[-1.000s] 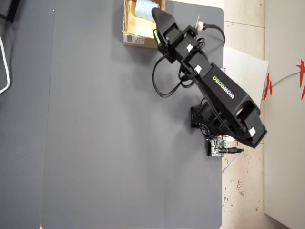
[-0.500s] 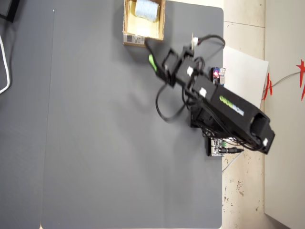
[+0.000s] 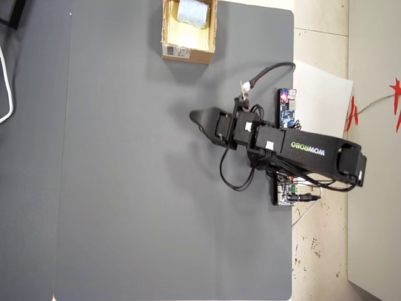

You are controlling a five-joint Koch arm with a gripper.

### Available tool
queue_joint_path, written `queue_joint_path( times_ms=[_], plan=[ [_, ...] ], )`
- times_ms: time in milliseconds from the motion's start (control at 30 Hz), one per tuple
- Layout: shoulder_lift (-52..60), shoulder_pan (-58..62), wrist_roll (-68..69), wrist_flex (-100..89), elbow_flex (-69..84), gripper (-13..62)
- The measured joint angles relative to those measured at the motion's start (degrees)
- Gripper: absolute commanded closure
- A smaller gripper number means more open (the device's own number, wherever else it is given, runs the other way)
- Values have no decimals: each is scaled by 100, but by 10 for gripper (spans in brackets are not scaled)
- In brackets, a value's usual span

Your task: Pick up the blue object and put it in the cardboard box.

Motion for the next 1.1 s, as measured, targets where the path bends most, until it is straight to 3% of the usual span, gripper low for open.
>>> queue_joint_path(
  times_ms=[400,600,1100],
  plan=[
    [0,-633,202,-62,993,157],
    [9,-817,325,-967,1608,157],
    [9,-835,334,-967,1687,156]
  ],
)
